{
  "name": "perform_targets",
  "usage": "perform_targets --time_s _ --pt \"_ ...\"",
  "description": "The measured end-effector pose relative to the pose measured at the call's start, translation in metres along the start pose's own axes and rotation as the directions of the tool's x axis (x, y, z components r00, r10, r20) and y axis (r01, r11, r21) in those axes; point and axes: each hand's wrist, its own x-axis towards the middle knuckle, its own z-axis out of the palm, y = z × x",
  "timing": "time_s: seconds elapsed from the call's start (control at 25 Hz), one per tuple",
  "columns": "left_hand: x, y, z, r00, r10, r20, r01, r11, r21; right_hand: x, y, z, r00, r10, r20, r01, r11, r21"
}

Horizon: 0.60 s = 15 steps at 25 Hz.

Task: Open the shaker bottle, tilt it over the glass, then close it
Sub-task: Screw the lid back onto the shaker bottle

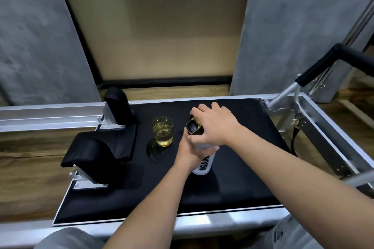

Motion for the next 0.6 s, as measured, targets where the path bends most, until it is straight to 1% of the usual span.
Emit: perform_targets --time_s 0.08,0.12,0.16,0.2,0.24,0.32,0.4,0.44,0.52,0.56,0.6 --pt "-0.003 0.000 0.000 0.995 -0.092 -0.031 0.085 0.981 -0.175 0.000 -0.007 0.000 0.998 0.063 0.001 -0.063 0.998 0.006" --pt "-0.006 0.000 0.001 0.995 -0.086 -0.059 0.072 0.976 -0.206 0.000 -0.010 -0.001 0.997 0.077 -0.001 -0.077 0.997 0.009" --pt "-0.012 0.001 0.004 0.994 -0.059 -0.089 0.042 0.981 -0.187 0.000 -0.010 -0.002 0.997 0.074 -0.002 -0.073 0.997 0.020" --pt "-0.016 -0.003 0.008 0.992 -0.026 -0.121 0.013 0.994 -0.104 -0.001 -0.009 -0.004 0.999 0.039 -0.001 -0.039 0.998 0.043" --pt "-0.023 -0.005 0.011 0.988 -0.001 -0.152 -0.006 0.999 -0.049 -0.001 -0.006 -0.007 1.000 -0.026 0.005 0.025 0.997 0.070" --pt "-0.032 -0.008 0.014 0.984 0.091 -0.155 -0.092 0.996 0.000 -0.003 0.006 -0.018 0.982 -0.188 0.014 0.186 0.980 0.074" --pt "-0.029 -0.003 0.010 0.986 0.125 -0.112 -0.126 0.992 -0.002 -0.004 0.022 -0.022 0.959 -0.282 0.034 0.282 0.959 0.007" --pt "-0.026 0.002 0.004 0.991 0.108 -0.073 -0.108 0.994 0.007 -0.004 0.029 -0.019 0.955 -0.293 0.053 0.294 0.956 -0.013" --pt "-0.018 0.007 0.000 0.999 0.047 -0.007 -0.046 0.998 0.035 -0.006 0.036 -0.009 0.965 -0.254 0.068 0.253 0.967 0.015" --pt "-0.013 0.008 0.001 1.000 -0.002 -0.013 0.002 1.000 -0.009 -0.006 0.035 -0.004 0.975 -0.218 0.050 0.216 0.976 0.042" --pt "-0.009 0.012 0.003 0.997 -0.079 -0.027 0.076 0.993 -0.095 -0.006 0.032 0.000 0.983 -0.182 0.022 0.181 0.982 0.060"
